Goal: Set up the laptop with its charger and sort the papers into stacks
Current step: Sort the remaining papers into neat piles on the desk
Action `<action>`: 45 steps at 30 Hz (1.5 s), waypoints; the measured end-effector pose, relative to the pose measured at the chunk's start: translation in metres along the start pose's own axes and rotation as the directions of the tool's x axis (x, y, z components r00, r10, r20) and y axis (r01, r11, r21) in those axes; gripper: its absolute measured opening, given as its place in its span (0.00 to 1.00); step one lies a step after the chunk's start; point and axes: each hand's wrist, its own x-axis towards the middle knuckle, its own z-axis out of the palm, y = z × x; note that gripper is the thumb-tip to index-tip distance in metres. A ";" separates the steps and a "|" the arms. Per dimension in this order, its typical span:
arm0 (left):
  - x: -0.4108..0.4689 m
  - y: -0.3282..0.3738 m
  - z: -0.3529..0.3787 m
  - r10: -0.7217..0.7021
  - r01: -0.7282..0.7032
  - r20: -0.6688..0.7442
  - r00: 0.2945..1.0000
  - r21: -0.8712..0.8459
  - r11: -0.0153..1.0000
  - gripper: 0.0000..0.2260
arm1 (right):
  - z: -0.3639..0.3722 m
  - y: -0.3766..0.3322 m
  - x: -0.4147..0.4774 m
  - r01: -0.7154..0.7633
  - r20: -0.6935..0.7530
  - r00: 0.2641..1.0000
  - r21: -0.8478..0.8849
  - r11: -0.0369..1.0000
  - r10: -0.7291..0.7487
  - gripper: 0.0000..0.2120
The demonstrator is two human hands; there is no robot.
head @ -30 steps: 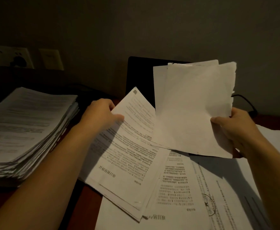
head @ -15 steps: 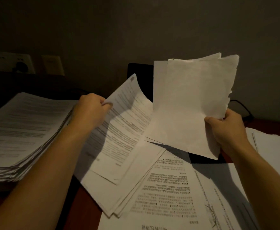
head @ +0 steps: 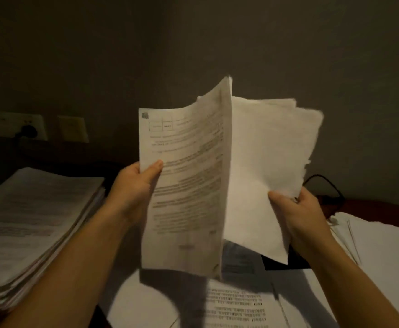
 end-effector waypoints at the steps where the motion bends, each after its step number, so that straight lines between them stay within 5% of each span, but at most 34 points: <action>1: -0.002 -0.003 0.007 0.026 -0.026 -0.004 1.000 0.010 1.000 0.09 | 0.002 -0.002 -0.002 -0.031 0.048 0.998 0.026 0.999 0.030 0.08; 5: -0.005 -0.011 0.024 0.129 -0.127 -0.031 0.991 0.050 0.991 0.09 | 0.010 -0.009 -0.011 -0.013 0.163 0.987 0.046 0.999 0.005 0.06; 8: -0.011 -0.009 0.029 0.241 -0.231 -0.138 0.961 0.085 0.969 0.10 | 0.012 -0.014 -0.017 -0.034 0.217 0.976 0.258 0.966 -0.023 0.16; 12: -0.023 0.002 0.037 0.324 -0.337 -0.148 0.934 -0.070 0.939 0.19 | 0.014 -0.015 -0.020 0.198 0.184 0.956 0.167 0.966 -0.227 0.17; 17: -0.024 0.001 0.042 0.367 -0.362 0.039 0.930 -0.092 0.928 0.17 | 0.015 -0.006 -0.016 0.275 0.171 0.946 0.033 0.961 -0.276 0.27; 24: -0.027 0.001 0.046 0.485 -0.491 0.262 0.834 -0.048 0.870 0.14 | 0.013 -0.010 -0.014 0.340 0.104 0.933 0.065 0.938 -0.345 0.24; 31: -0.008 -0.022 0.030 0.225 -0.254 0.384 0.895 0.024 0.967 0.22 | 0.009 -0.001 -0.011 0.302 0.038 0.950 0.144 0.942 -0.310 0.36; 36: -0.010 -0.026 0.037 0.195 -0.259 0.425 0.884 0.098 0.961 0.17 | 0.016 -0.002 -0.013 0.319 0.154 0.938 -0.028 0.947 -0.312 0.29; 45: -0.009 -0.038 0.031 0.098 -0.188 0.407 0.908 0.187 0.964 0.15 | 0.011 0.012 -0.003 0.121 0.168 0.980 -0.052 0.991 -0.110 0.14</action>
